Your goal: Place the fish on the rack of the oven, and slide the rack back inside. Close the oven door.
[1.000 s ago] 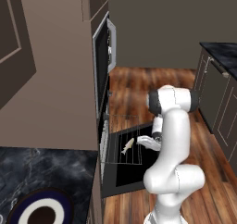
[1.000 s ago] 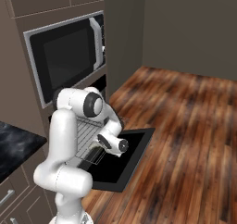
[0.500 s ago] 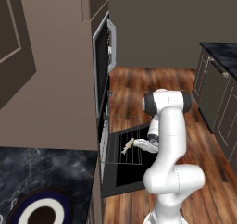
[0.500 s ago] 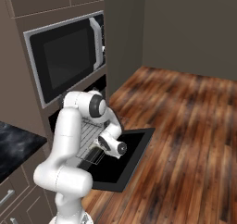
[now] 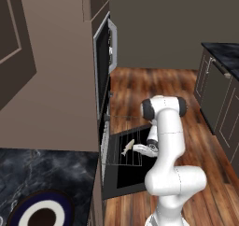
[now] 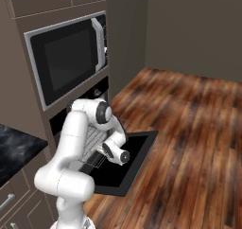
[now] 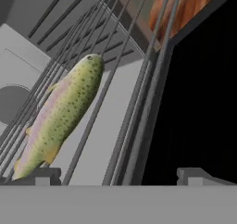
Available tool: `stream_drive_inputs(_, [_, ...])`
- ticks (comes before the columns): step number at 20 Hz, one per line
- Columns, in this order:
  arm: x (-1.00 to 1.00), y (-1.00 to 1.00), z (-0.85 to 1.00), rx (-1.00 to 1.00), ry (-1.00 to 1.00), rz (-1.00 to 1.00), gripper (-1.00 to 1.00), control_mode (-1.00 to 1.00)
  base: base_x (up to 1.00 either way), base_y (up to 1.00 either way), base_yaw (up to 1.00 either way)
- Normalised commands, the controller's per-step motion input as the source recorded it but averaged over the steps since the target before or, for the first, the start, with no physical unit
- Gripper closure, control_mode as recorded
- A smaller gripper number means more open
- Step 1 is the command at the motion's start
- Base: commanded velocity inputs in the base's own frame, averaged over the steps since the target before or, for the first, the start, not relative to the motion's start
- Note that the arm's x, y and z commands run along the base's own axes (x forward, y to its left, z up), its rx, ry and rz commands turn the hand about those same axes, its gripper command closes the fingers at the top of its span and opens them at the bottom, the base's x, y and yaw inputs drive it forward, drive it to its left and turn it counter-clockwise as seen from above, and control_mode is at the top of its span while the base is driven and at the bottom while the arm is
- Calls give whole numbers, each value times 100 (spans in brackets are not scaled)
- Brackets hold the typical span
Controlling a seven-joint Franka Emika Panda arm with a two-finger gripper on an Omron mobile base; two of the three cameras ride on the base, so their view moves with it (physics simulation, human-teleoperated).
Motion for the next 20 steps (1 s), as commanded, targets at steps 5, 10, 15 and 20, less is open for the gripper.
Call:
stream_drive_inputs(5, [39,16,-27,5,0,0,-100,-100,0,0,0])
stream_drive_inputs(10, [39,24,-20,5,0,0,-100,-100,0,0,0])
stream_drive_inputs(15, [42,39,-13,5,0,1,-100,-100,0,0,0])
stream_drive_inputs(20, [44,49,-10,2,0,2,-100,-100,0,0,0])
